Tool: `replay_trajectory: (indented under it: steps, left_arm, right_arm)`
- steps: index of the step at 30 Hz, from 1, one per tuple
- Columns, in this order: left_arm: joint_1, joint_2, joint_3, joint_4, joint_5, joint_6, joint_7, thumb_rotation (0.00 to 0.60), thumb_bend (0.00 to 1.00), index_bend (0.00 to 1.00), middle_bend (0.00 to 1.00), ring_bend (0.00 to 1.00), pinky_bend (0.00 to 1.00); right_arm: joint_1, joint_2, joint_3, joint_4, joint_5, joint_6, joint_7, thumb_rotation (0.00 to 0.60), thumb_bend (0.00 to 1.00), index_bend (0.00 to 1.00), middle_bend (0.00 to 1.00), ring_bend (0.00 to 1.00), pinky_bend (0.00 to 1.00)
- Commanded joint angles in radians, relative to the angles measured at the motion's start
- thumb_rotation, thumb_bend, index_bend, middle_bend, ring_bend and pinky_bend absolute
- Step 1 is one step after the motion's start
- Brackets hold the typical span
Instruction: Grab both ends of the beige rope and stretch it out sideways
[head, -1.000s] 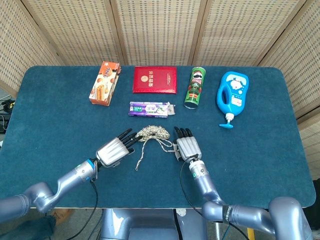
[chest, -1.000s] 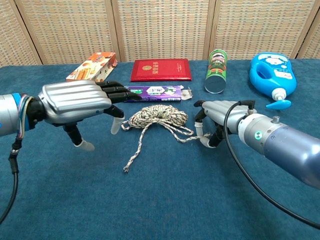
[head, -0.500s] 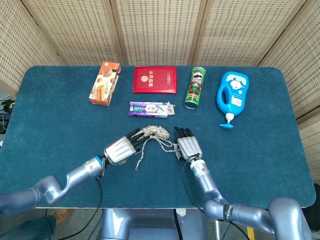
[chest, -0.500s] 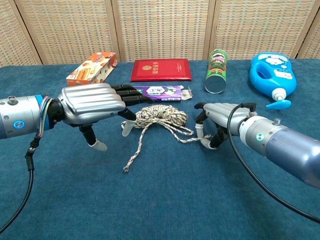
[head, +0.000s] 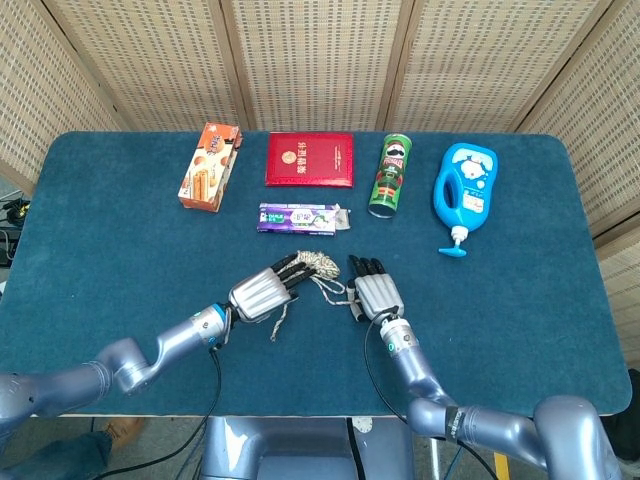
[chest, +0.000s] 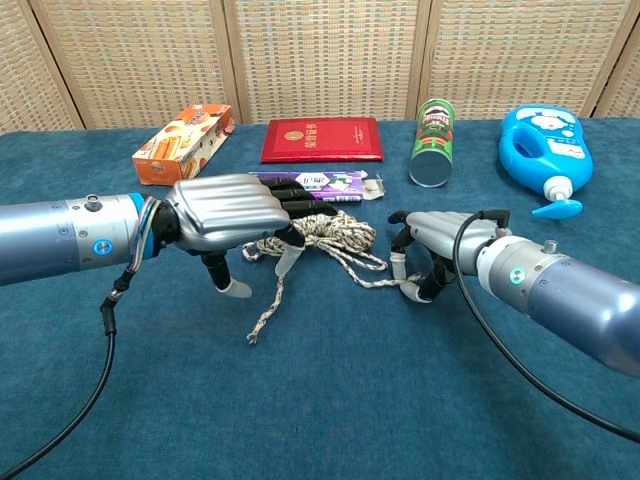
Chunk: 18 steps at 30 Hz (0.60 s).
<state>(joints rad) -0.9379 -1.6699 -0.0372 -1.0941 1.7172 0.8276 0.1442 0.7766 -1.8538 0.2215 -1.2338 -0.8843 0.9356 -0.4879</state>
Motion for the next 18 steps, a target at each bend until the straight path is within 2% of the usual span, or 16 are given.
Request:
replay_trajectory:
  steps: [1,18]
  left_arm:
    - [-0.014,-0.016,0.009,0.019,-0.008,-0.013,-0.017,0.6,0.23,0.49,0.0,0.0,0.0]
    - [-0.054,-0.075,0.023,0.09,-0.041,-0.022,-0.039,0.6,0.27,0.53,0.0,0.0,0.0]
  right_arm:
    - [0.002,0.002,0.0,0.005,0.005,-0.007,-0.005,0.6,0.47,0.67,0.0,0.0,0.0]
    - [0.007,0.005,0.007,0.005,0.014,-0.021,0.0,0.6,0.47,0.67,0.0,0.0,0.0]
